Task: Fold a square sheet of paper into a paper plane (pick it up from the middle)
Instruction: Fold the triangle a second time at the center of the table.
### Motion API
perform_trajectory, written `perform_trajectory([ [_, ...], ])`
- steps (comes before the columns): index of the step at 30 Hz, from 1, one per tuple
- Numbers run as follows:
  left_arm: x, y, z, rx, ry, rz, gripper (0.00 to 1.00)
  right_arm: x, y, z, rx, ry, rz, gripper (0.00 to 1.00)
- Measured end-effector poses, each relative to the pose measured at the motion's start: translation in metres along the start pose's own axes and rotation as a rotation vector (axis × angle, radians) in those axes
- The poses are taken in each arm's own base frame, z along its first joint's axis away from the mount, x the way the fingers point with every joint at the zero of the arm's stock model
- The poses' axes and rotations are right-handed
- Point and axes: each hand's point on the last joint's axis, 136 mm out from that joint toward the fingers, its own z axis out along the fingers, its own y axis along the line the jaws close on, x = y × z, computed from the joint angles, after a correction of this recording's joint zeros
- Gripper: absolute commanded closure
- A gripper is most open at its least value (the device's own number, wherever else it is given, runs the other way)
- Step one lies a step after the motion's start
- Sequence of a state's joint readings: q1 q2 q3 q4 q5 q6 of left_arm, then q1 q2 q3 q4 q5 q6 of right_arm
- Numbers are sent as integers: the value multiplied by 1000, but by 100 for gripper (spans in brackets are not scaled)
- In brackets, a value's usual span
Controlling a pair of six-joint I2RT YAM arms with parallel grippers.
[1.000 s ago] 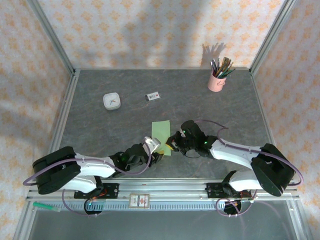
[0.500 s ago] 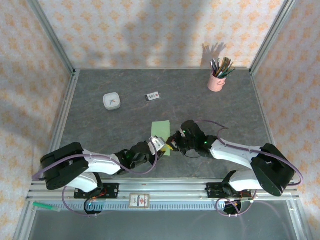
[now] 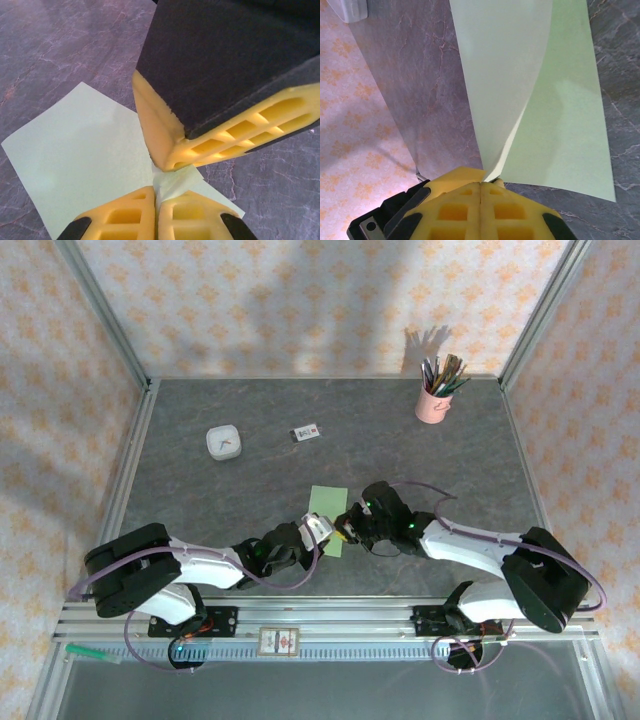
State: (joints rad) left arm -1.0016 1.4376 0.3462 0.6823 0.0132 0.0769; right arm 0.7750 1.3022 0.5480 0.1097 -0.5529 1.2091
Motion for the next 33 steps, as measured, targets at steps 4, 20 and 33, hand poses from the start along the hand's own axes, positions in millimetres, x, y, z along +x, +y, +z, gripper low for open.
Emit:
perform_trajectory([
  [4,-3,-2,-1,12,-22,0,98,-6,-1,-4,-1,-18,12,75],
  [20,-4,-23,4,134,-48,-92,98,-80,22,-26,32,-167,-140,69],
  [33,4,-29,7,161,-21,-135,96,-94,-20,27,200,-60,-268,73],
])
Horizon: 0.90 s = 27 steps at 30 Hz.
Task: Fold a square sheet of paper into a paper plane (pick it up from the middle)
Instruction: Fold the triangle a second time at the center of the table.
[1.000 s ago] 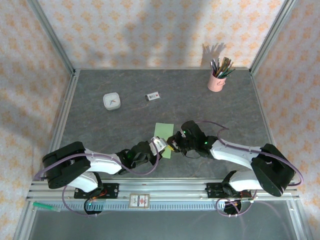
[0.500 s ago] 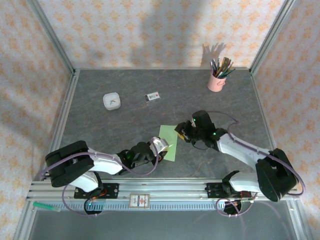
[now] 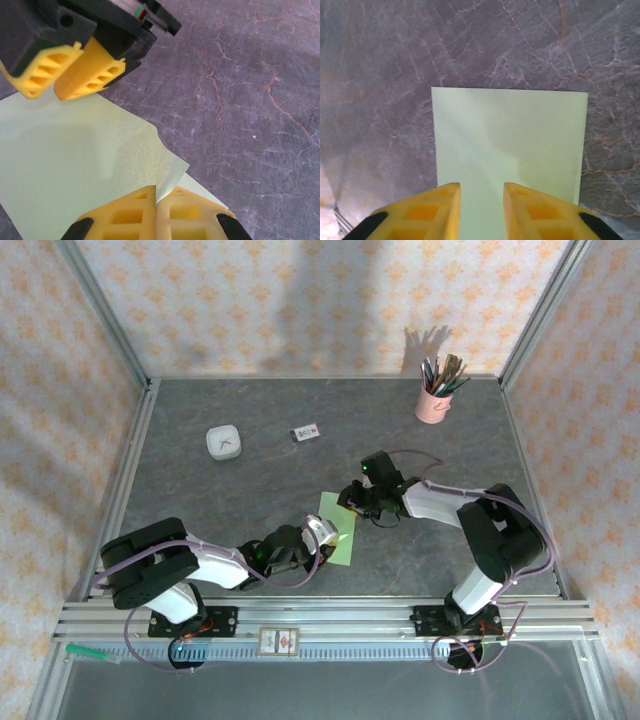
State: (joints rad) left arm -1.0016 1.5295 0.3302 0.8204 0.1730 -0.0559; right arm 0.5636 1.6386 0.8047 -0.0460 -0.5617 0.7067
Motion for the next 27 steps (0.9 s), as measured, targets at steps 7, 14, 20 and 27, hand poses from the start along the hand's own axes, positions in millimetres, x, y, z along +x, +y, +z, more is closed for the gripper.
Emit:
perform_trajectory([
  [7,2,0,0,2,8,2,92,4,-12,11,34,26,-27,75],
  [14,7,0,-1,-1,34,29,86,3,-15,13,44,32,-37,77],
  [20,6,0,-3,0,38,49,85,2,-15,13,51,34,-49,78],
  [27,-1,-2,-5,9,19,56,79,2,-17,14,58,35,-55,80],
])
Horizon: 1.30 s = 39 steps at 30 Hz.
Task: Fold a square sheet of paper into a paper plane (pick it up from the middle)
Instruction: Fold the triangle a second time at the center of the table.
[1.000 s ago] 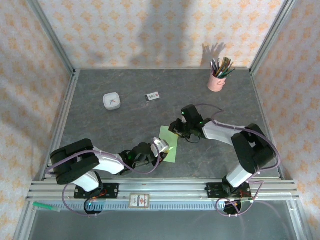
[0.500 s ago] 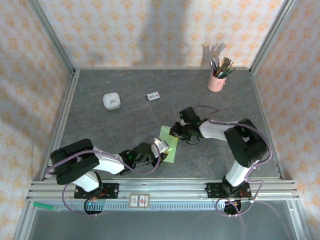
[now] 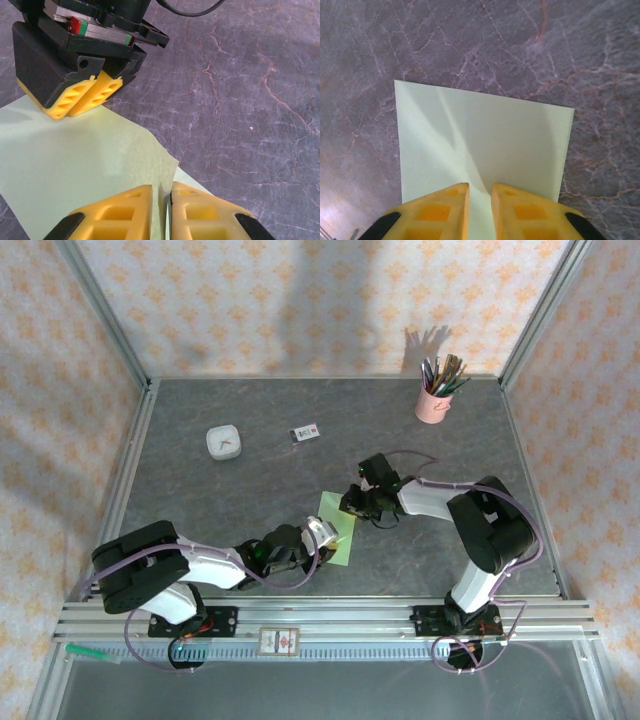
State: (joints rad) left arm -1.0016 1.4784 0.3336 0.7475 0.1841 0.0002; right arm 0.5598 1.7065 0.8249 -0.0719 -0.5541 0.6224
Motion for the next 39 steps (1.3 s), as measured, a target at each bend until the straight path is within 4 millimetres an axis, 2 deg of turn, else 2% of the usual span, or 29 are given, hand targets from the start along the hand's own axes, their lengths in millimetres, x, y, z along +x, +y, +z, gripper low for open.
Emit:
perform_trajectory([
  [5,0,-3,0,15,1,0,81,0,0,0,2,1,0,81],
  [13,-2,-9,1,49,-1,-8,94,-1,-1,0,14,2,-13,82],
  [26,-10,-13,1,78,-27,-111,97,-3,2,1,46,43,-112,76],
  [31,-8,-18,8,104,-14,-169,100,-3,5,0,53,60,-182,72],
  [39,-21,-29,12,183,-65,-310,100,-13,8,-6,79,40,-257,72],
])
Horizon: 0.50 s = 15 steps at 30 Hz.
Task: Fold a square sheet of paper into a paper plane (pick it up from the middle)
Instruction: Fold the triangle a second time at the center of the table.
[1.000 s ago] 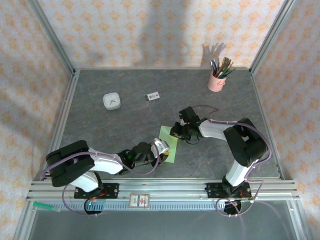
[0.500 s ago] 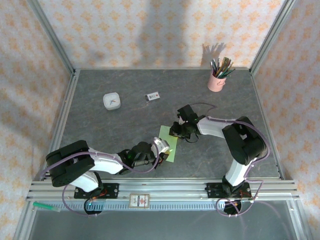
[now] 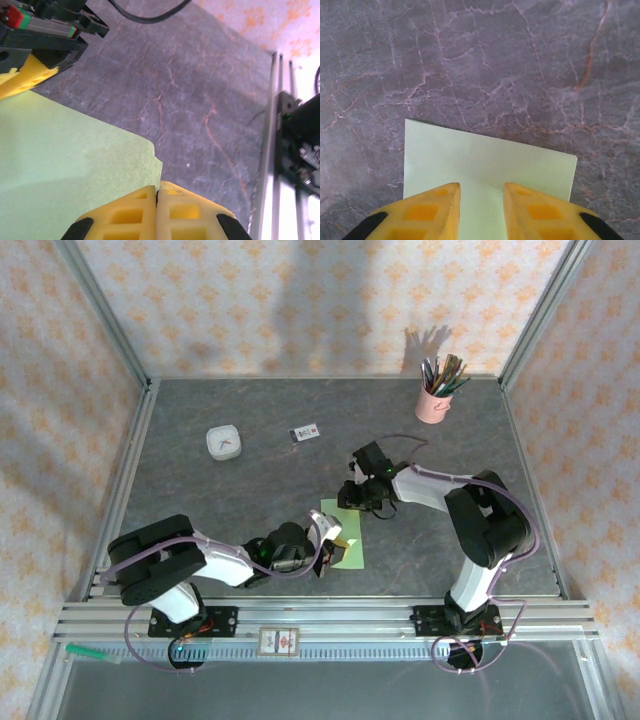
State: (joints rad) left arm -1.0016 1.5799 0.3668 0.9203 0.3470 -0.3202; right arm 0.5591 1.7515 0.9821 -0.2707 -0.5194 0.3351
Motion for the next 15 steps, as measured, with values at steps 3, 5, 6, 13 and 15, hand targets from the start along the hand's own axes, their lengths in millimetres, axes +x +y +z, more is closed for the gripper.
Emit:
perform_trajectory([
  [3,0,-2,2,17,-9,-38,100,-2,-1,-1,5,-6,-10,72],
  [5,1,-1,3,17,-7,-59,100,-3,-3,0,12,-6,-13,72],
  [6,1,-1,3,16,-5,-69,100,-3,-4,1,16,-6,-13,72],
  [13,-3,11,-2,1,-45,-176,100,-2,-10,4,38,-6,-27,73],
  [15,-2,18,-5,-8,-54,-211,100,-2,-11,4,37,-7,-32,73],
])
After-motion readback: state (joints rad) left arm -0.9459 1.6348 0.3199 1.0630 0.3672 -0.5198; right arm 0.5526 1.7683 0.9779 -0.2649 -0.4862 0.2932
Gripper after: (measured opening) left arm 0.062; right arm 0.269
